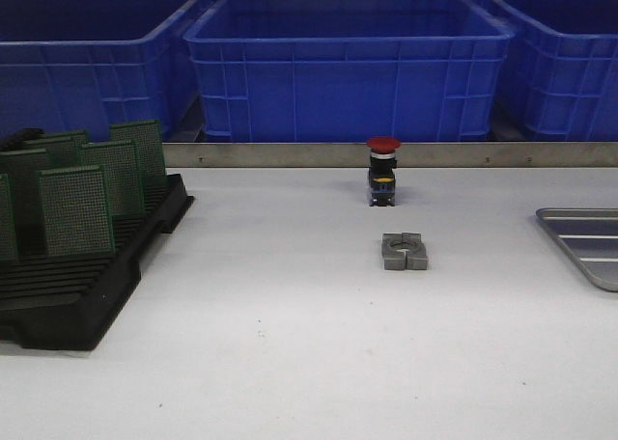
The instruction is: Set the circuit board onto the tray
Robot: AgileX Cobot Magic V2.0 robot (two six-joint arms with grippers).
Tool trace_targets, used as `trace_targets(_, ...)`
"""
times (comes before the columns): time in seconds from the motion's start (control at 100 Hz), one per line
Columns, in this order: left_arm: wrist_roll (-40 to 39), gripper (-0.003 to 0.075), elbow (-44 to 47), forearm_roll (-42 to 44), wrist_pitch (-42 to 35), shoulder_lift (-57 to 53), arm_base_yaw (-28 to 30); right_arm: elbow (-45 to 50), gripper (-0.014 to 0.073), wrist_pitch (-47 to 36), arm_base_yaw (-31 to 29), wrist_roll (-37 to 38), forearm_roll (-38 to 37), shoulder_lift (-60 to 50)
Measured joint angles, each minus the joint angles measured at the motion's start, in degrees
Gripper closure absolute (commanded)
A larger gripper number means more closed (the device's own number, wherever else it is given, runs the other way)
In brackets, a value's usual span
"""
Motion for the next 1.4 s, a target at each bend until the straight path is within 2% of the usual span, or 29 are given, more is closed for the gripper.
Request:
trace_targets(0.11,0.00,0.0213,0.00,0.00,0.97,0.00,0.00,0.00,0.0662,0.00,0.00,0.00,0.00,0.00)
trace_targets(0.18,0.00,0.0111,0.00,0.00,1.42,0.00,0.00,0.00,0.0662,0.00,0.00,0.00,0.00,0.00)
trace_targets(0.23,0.00,0.0078,0.00,0.00,1.42,0.00,0.00,0.00,0.0662,0.00,0.00,0.00,0.00,0.00)
trace_targets(0.51,0.35,0.0080,-0.46,0.00,0.99,0.30,0.00,0.00,0.0662,0.00,0.00,0.00,0.00,0.00)
trace_targets(0.68,8.18,0.0080,-5.60,-1.65,6.10,4.74,0.00,0.00,0.0662,0.00,0.00,0.00,0.00,0.00)
trace_targets(0.82,18.65,0.0080,-12.43,-5.14,13.98,11.44,0.00,0.00,0.0662,0.00,0.00,0.00,0.00,0.00)
trace_targets(0.98,35.11,0.0080,-17.91,-10.75,20.17,18.38,0.00,0.00,0.0662,0.00,0.00,0.00,0.00,0.00)
trace_targets(1.22,59.00,0.0080,-21.15,-14.48,21.19,25.56,0.00,0.00,0.0662,0.00,0.00,0.00,0.00,0.00)
trace_targets(1.4,71.33,0.0080,-21.41,-16.29,19.17,29.39,0.00,0.00,0.0662,0.00,0.00,0.00,0.00,0.00)
